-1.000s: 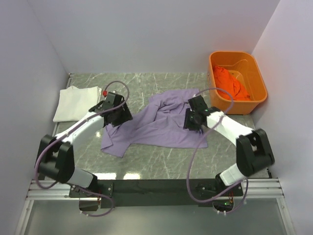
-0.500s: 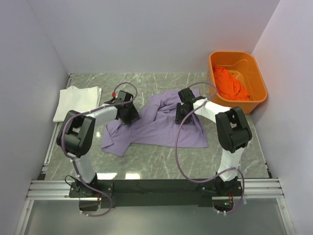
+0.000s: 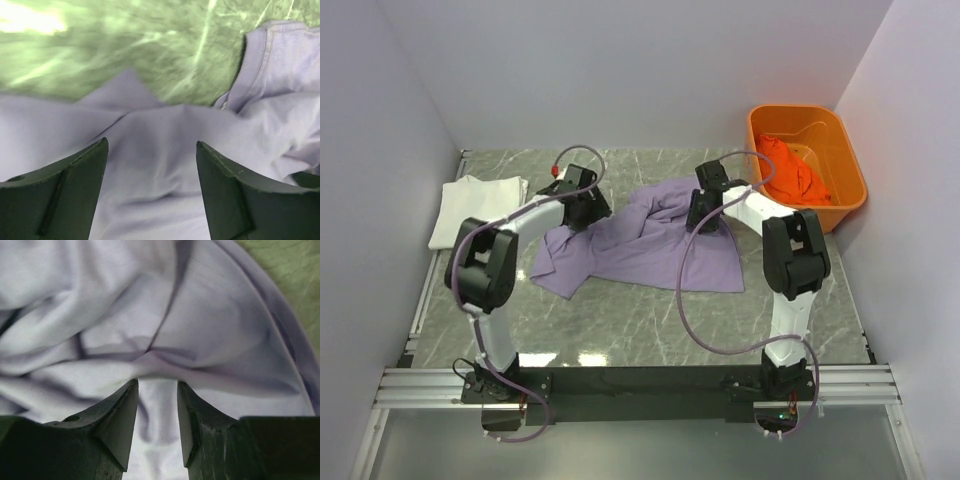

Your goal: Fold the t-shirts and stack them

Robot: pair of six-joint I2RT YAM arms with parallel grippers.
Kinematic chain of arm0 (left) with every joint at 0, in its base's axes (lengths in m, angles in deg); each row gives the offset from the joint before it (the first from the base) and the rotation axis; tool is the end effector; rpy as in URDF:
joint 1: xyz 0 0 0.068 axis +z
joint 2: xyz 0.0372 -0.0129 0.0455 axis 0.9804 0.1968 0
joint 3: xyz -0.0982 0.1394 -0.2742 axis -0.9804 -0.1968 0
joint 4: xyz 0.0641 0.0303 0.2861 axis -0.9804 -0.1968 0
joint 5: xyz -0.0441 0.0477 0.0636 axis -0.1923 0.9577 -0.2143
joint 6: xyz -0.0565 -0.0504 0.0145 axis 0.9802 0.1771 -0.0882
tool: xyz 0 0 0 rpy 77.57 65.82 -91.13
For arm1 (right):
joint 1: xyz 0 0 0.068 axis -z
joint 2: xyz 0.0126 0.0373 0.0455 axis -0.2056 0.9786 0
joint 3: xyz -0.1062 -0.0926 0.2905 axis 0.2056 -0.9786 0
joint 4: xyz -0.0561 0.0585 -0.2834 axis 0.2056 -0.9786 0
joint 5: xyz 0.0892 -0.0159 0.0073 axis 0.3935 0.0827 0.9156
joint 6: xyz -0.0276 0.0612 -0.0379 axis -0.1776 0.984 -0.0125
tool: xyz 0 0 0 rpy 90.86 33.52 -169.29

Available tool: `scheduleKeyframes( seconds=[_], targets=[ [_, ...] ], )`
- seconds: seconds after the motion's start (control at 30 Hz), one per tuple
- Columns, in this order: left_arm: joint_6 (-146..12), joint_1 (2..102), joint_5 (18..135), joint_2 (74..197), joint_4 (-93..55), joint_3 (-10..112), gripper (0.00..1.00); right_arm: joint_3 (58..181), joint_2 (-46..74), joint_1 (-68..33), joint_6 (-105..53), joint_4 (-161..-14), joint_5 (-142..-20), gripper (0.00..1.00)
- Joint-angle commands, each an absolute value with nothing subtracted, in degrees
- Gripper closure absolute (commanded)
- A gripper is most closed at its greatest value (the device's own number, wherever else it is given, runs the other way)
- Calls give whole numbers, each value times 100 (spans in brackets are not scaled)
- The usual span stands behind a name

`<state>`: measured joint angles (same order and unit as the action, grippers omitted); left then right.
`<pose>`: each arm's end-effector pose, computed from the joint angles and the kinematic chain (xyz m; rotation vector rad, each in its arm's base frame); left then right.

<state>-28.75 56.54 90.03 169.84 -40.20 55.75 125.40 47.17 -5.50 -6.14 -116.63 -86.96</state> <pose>0.4463 -0.1748 0.2001 -0.6457 2.4369 -0.4194 0.4609 0.1457 0.1780 0.2097 2.6767 0.2771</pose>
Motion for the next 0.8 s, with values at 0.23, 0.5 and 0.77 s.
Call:
scheduleKeyframes(
  seconds=[0.23, 0.5, 0.77],
  targets=[
    [-3594, 5597, 11118, 14599, -5374, 3778, 23, 11159, 2613, -870, -632, -11397, -8462, 55],
    [-3699, 5597, 11399, 14738, -5304, 3248, 30, 9980, 1459, -923, -641, -11291, -8523, 56],
    [-3832, 5597, 11532, 15195, -5216, 3310, 38, 9461, 809, -862, -676, -11264, -8620, 56]
  ],
)
